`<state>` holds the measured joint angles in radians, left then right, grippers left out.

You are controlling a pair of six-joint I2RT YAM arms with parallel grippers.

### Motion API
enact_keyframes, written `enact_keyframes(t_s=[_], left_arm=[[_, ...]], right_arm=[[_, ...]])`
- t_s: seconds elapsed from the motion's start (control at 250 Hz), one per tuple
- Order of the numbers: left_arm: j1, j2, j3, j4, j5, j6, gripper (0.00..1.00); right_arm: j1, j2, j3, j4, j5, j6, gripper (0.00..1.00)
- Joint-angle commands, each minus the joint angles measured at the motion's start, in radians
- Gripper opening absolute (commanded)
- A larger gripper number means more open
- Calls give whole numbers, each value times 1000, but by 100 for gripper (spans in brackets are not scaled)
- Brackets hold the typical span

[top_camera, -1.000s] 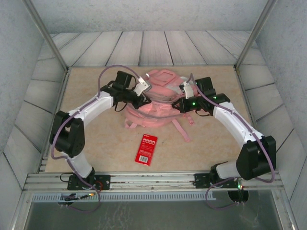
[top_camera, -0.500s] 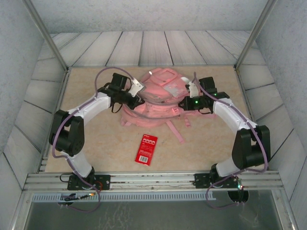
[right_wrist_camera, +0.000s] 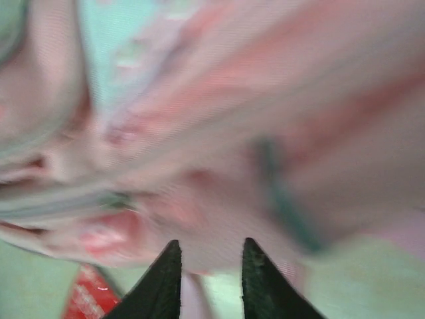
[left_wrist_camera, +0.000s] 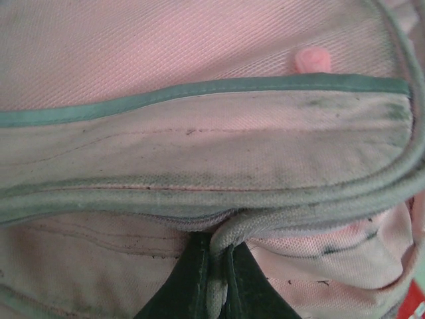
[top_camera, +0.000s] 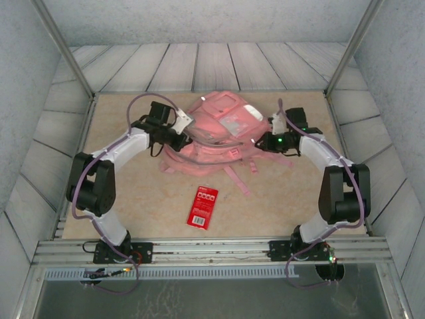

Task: Pack the student bag

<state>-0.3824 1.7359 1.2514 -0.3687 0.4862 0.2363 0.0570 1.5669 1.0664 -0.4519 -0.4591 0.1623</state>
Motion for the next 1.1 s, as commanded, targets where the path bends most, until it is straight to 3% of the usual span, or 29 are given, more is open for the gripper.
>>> enact_keyframes(t_s=[0.0,0.204,0.404,0.568,0.687,0.943,1.095], left_arm=[[70,-37,-25,-103,-119,-46,16],[47,-106,-91,-30,-68,-160,51],[44,-249,-207,137,-77,-493,68],[43,-301,-291,299,-129,-779,70],[43,-301,-330,381,-174,-888,70],[45,-258,-355,475,-211,-985,68],[45,-183,-325,465,-223,-980,56]], right_arm=[[-36,-64,-24,-77,9,-26,36],[22,-80,42,-125,-192,-104,37],[174,20,183,-100,-139,-100,48],[215,176,284,22,-69,5,51],[241,295,375,71,-38,59,51],[311,487,551,61,-47,89,48],[335,556,598,47,-20,119,48]])
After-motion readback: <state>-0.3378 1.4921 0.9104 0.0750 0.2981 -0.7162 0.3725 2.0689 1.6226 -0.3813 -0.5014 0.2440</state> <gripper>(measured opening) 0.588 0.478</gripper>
